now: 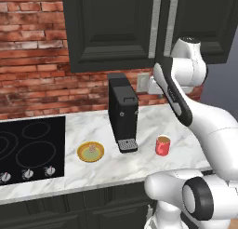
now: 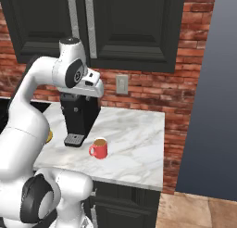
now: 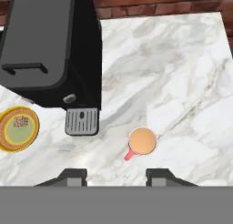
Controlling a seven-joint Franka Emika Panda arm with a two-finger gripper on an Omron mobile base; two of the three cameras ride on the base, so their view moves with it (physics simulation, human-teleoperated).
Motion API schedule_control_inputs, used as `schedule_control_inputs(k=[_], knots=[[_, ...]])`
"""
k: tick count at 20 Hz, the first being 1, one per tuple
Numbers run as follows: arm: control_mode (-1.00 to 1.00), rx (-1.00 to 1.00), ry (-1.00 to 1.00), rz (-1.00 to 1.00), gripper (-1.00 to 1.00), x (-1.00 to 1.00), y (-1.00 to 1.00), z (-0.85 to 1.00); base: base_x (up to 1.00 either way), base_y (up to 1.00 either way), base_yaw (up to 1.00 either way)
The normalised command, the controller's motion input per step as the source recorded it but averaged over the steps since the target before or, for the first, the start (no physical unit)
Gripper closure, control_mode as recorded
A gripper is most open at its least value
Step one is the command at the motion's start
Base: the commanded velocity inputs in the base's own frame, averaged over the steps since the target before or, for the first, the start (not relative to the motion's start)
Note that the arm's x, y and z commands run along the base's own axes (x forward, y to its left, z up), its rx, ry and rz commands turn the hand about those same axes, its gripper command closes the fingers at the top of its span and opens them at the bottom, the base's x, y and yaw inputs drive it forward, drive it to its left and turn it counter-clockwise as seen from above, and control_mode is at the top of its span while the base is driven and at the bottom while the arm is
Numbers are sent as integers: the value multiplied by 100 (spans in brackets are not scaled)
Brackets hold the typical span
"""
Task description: Take a sugar cube from the saucer and place it inside the coffee. Then, grab milk from the fridge and place it next to the coffee on the counter to sweeten the coffee.
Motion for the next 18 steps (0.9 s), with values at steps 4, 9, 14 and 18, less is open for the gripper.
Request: schedule_control_inputs(k=[4,9,14,18], knots=[[-100,-4,1,0,-100,-47,32,-19,0,0,0],[-100,-22,6,0,-100,-82,100,-79,0,0,0],[-100,-22,19,0,-100,-31,100,-87,0,0,0],[-100,-12,7,-7,-100,10,100,-67,0,0,0]])
